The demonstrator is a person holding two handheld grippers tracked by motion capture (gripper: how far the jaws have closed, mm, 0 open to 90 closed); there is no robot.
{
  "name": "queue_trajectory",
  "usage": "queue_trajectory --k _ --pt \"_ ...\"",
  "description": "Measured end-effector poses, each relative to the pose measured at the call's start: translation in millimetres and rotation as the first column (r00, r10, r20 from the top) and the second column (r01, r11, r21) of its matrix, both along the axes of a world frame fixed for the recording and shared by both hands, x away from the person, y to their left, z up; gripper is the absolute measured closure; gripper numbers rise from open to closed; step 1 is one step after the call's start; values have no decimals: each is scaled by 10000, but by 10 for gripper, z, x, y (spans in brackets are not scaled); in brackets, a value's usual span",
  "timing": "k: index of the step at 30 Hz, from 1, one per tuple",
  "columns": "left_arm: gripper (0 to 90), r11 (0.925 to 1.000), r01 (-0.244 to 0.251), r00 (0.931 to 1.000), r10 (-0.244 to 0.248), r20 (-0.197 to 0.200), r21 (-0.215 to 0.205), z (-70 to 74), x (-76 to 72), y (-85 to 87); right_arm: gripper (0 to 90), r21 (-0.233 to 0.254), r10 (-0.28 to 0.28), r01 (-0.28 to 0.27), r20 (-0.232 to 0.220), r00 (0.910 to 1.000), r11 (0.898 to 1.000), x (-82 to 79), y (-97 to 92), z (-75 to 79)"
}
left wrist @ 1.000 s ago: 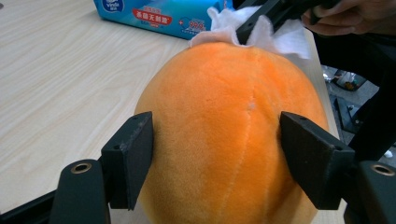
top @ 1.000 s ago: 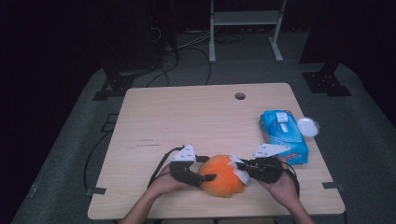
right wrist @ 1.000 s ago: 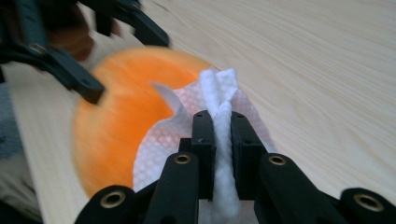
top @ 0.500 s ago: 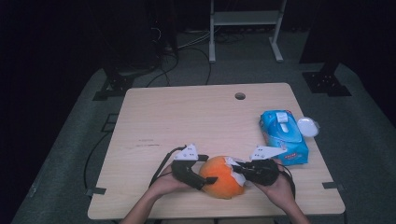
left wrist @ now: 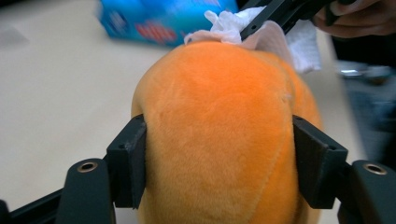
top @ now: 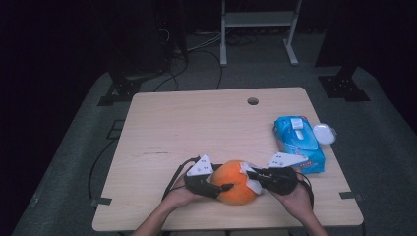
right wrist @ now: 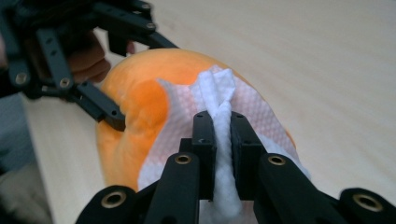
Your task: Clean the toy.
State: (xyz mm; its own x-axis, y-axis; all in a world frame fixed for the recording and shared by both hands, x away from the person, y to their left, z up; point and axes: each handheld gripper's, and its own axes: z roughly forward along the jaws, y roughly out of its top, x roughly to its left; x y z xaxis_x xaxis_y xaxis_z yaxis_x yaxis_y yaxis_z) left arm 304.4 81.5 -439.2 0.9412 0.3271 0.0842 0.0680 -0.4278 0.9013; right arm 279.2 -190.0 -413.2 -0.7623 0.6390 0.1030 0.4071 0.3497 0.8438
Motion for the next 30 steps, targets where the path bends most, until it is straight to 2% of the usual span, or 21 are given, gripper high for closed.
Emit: queue_trajectory --k 1,2,3,4,7,9,12,14,16,17,18,19,21,25,28,30 --pt "307 10000 -5 9993 3 384 50 8 4 -10 819 155 -90 85 284 9996 9998 -15 9 45" --pt "301 10000 -5 9993 3 384 50 8 4 -10 819 155 -90 85 284 9996 9998 -15 9 45" --pt "292 9999 10 9996 -12 267 104 -8 16 -12 819 266 13 -20 268 9996 9996 -19 42 58" --pt "288 9999 24 9999 -26 164 130 -33 26 -5 818 155 34 -38 306 9995 9999 -14 60 40" --pt "276 9999 48 9995 -44 -298 148 -87 63 60 818 205 95 -94 -45 9999 9997 34 46 -38" --pt "273 10000 15 9987 -10 -504 97 -101 77 81 818 -106 -155 154 -115 9998 9998 68 11 -86" --pt "270 10000 -20 9977 22 -677 31 -111 85 88 817 -169 -559 551 -525 9971 9983 118 -51 -166" --pt "269 10000 -13 9979 17 -655 63 -109 83 85 817 -172 -678 671 -471 9966 9976 122 -58 -152" --pt "270 9999 77 9986 -71 -519 109 -115 75 87 818 232 -653 657 -196 9977 9976 90 -48 -98" --pt "270 9998 146 9991 -139 -394 164 -117 66 84 817 640 -442 449 -127 9989 9969 66 -35 -63" --pt "270 9998 146 9991 -139 -394 164 -117 66 84 817 825 -227 228 -24 9997 9963 48 -13 -30" --pt "270 9995 161 9995 -153 -282 269 -108 56 71 817 675 -184 175 133 9997 9976 36 21 -9" --pt "270 9995 137 9995 -129 -302 272 -110 57 70 817 375 -179 176 85 9998 9991 59 49 -33" --pt "269 9998 82 9992 -74 -392 202 -115 62 71 815 237 -627 644 -654 9959 9976 187 -82 -152" --pt "270 9998 79 9992 -72 -389 164 -116 61 65 815 342 -741 759 -516 9959 9965 179 -113 -145" --pt "269 9998 113 9993 -107 -345 178 -116 56 64 814 581 -491 504 -224 9985 9970 140 -72 -81"
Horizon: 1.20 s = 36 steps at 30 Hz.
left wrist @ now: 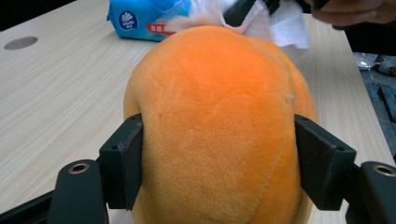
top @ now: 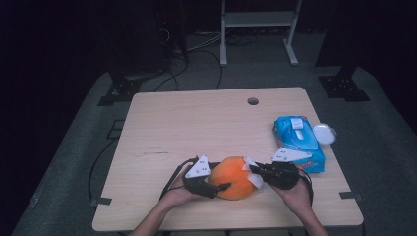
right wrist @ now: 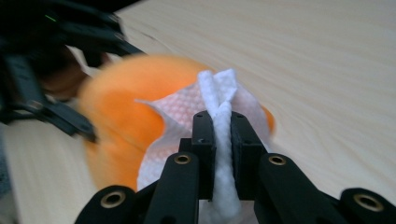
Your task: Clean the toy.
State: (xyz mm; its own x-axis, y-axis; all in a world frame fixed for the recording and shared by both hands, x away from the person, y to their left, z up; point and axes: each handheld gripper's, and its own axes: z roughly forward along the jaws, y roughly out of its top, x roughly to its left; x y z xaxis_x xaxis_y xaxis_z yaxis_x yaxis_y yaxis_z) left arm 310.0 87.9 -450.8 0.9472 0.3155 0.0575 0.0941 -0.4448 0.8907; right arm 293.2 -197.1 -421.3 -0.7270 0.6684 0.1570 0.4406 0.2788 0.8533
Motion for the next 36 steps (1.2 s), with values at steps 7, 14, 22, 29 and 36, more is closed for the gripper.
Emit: queue_trajectory --k 7,14,22,29,36 --pt "126 9929 -126 9862 -73 -1654 -1187 44 108 53 815 -523 414 -425 -224 9989 9977 -16 26 -48" --pt "249 9975 -133 9914 40 -1309 -700 53 62 31 817 -603 402 -385 272 9988 9974 -93 68 35" --pt "238 9988 106 9972 -140 -735 -471 80 17 -2 817 -59 1106 -1104 250 9936 9939 -103 152 87" --pt "169 9964 -392 9879 275 -1525 -745 16 58 -36 814 -120 984 -986 -149 9950 9951 -68 54 33" --pt "226 9992 -23 9981 -1 -613 -391 70 -35 -112 814 -309 1384 -1363 838 9868 9902 -174 213 185"
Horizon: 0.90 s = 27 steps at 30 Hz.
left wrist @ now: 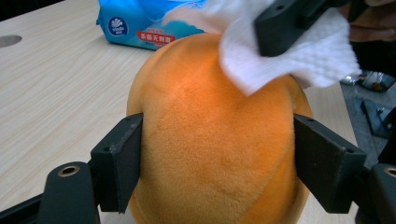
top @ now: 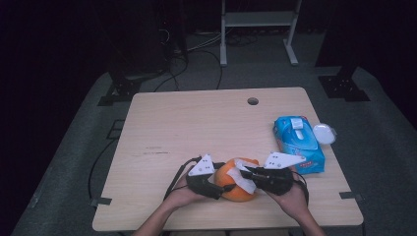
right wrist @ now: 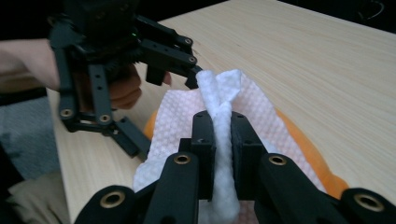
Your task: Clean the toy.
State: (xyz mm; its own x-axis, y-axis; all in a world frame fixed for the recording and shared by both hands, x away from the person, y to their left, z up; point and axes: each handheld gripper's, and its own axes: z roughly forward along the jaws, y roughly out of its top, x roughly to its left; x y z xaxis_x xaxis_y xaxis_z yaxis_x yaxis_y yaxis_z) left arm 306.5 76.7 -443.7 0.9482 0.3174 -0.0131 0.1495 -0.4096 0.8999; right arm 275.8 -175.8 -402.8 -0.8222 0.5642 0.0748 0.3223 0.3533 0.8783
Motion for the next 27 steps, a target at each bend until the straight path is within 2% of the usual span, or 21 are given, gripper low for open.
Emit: queue_trajectory --k 2,3,4,5,7,10,11,12,13,14,15,16,18,19,21,22,23,24,25,26,27 --pt "194 9998 10 9997 -15 -261 -183 -9 34 37 815 -44 -58 57 -156 9999 10000 28 -32 -37" --pt "160 9994 -114 9987 97 -506 -316 -26 58 51 815 -234 -108 103 -186 9998 9997 39 -50 -60" --pt "114 9994 -114 9987 97 -506 -316 -26 58 51 815 -474 -140 129 -225 9996 9988 45 -64 -82" --pt "87 9983 -352 9931 297 -1136 -465 -60 104 60 815 -577 -171 154 -301 9994 9982 51 -83 -98" --pt "92 9979 -344 9908 269 -1324 -553 -70 121 67 815 -510 -206 182 -469 9987 9985 66 -127 -111" --pt "242 9993 -219 9976 198 -656 -312 -19 85 69 813 -382 -258 239 -496 9984 9990 69 -152 -87" --pt "288 9992 -233 9994 225 -259 -334 5 76 73 812 -464 -285 271 -289 9992 9986 61 -144 -57" --pt "310 9992 -233 9994 225 -259 -334 5 76 73 812 -464 -285 271 -289 9992 9986 61 -144 -57" --pt "319 9986 -265 9982 289 527 -461 54 55 83 809 -410 -472 481 218 9986 9980 38 -140 30" --pt "323 9986 -265 9982 289 527 -461 54 55 83 809 -236 -553 561 323 9979 9981 35 -151 70" --pt "323 9985 -226 9947 274 991 -493 84 36 90 810 -178 -623 631 383 9973 9979 36 -162 96" --pt "322 9988 -139 9949 186 991 -478 81 32 90 809 -140 -716 722 432 9965 9973 41 -171 100" --pt "311 9993 -47 9964 79 842 -381 55 23 86 809 -146 -821 825 222 9964 9965 74 -197 48" --pt "283 9993 -39 9979 64 644 -379 45 29 83 809 -181 -821 821 8 9966 9965 96 -207 -1" --pt "190 9984 -193 9998 189 -72 -528 31 78 97 806 -316 -634 618 -509 9967 9976 141 -219 -88" --pt "155 9971 -274 9985 239 -498 -703 13 115 111 806 -469 -511 482 -636 9967 9977 162 -223 -113" --pt "108 9967 -439 9954 378 -878 -682 -4 144 125 806 -645 -549 508 -632 9965 9966 170 -232 -124" --pt "95 9967 -439 9954 378 -878 -682 -4 144 125 806 -645 -549 508 -632 9965 9966 170 -232 -124" --pt "103 9969 -551 9919 482 -1179 -564 -42 180 161 806 -876 -641 579 -695 9955 9945 180 -255 -137" --pt "146 9969 -513 9915 438 -1224 -588 -51 182 174 806 -915 -646 579 -730 9952 9941 184 -270 -138" --pt "199 9970 -522 9933 460 -1060 -565 -47 172 178 807 -900 -664 594 -766 9948 9942 186 -280 -137"
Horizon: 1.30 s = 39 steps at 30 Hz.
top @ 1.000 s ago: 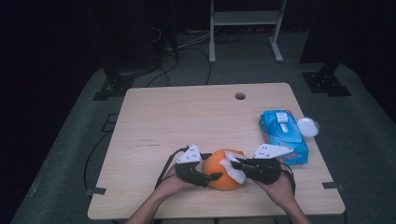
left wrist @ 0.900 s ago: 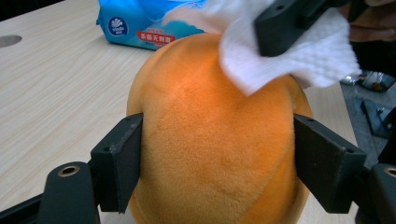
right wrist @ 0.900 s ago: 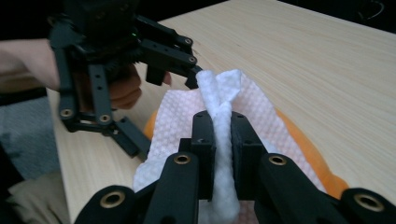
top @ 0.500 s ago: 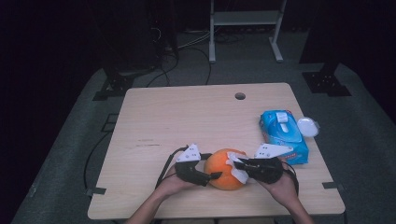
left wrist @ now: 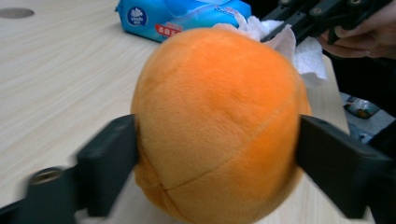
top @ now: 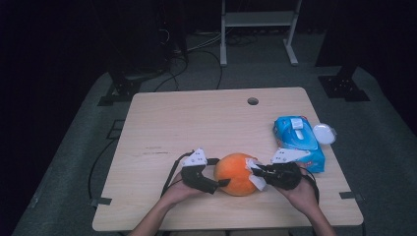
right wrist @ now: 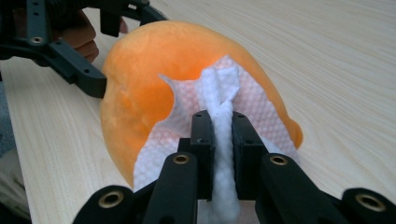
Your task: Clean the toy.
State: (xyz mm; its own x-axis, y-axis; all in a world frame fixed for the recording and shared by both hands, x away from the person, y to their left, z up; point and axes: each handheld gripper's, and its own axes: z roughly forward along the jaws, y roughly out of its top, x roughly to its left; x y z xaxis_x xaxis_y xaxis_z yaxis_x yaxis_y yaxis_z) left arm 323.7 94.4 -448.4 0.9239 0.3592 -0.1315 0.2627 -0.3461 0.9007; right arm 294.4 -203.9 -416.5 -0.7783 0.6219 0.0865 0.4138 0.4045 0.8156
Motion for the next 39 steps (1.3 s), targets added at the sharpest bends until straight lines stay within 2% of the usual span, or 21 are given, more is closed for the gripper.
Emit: queue_trajectory --k 4,6,8,9,11,14,16,18,19,20,21,22,26,27,28,29,33,34,36,38,39 --pt "305 9998 111 9948 -127 1011 166 71 -73 -43 807 235 6 -17 434 9991 9997 -64 52 104" --pt "312 9987 334 9860 -392 1619 387 107 -136 -101 807 645 206 -251 690 9974 9976 -121 108 190" --pt "311 9967 560 9790 -665 1925 594 127 -191 -147 805 634 348 -420 1114 9932 9971 -162 163 263" --pt "307 9962 590 9794 -701 1896 636 124 -203 -160 805 626 361 -436 1169 9925 9971 -168 170 283" --pt "268 9958 602 9855 -703 1545 691 102 -188 -161 806 404 385 -427 991 9943 9983 -145 153 261" --pt "181 9982 384 9946 -426 949 453 53 -127 -123 811 -127 373 -366 570 9977 9992 -110 111 127" --pt "115 9994 202 9991 -212 362 277 28 -71 -106 812 -141 351 -346 325 9989 9993 -90 73 84" --pt "137 9993 323 9994 -320 -130 187 -4 -42 -105 812 -41 333 -333 181 9993 9994 -71 45 98" --pt "214 9993 323 9994 -320 -130 187 -4 -42 -105 812 -57 304 -303 223 9993 9995 -72 46 105" --pt "232 9983 350 9988 -366 336 474 -5 -76 -117 811 -26 287 -287 253 9993 9996 -78 53 114" --pt "268 9983 350 9988 -366 336 474 -5 -76 -117 811 22 298 -299 364 9989 9996 -90 65 128" --pt "287 9976 390 9958 -435 804 567 30 -114 -121 811 22 250 -252 524 9983 9997 -115 84 153" --pt "306 9932 783 9859 -900 1413 861 58 -198 -192 806 497 520 -570 974 9939 9971 -195 171 276" --pt "307 9932 783 9859 -900 1413 861 58 -198 -192 806 497 520 -570 974 9939 9971 -195 171 276" --pt "309 9900 929 9799 -1099 1668 1062 55 -237 -231 803 191 511 -538 1199 9915 9984 -232 249 311" --pt "309 9893 951 9792 -1130 1683 1109 53 -240 -231 804 103 504 -522 1271 9906 9986 -235 267 318" --pt "255 9911 1003 9842 -1117 1374 873 43 -210 -201 808 151 505 -523 998 9937 9985 -195 214 289" --pt "204 9948 909 9910 -949 945 454 36 -173 -190 812 240 555 -573 732 9958 9981 -172 170 243" --pt "106 9976 678 9974 -682 220 161 12 -125 -214 813 286 796 -811 515 9955 9963 -177 154 232" --pt "68 9979 631 9978 -629 -223 106 -29 -102 -245 812 186 899 -909 498 9947 9957 -183 164 241" --pt "80 9969 780 9968 -779 -179 103 -36 -113 -253 811 106 897 -903 509 9947 9959 -185 170 246"
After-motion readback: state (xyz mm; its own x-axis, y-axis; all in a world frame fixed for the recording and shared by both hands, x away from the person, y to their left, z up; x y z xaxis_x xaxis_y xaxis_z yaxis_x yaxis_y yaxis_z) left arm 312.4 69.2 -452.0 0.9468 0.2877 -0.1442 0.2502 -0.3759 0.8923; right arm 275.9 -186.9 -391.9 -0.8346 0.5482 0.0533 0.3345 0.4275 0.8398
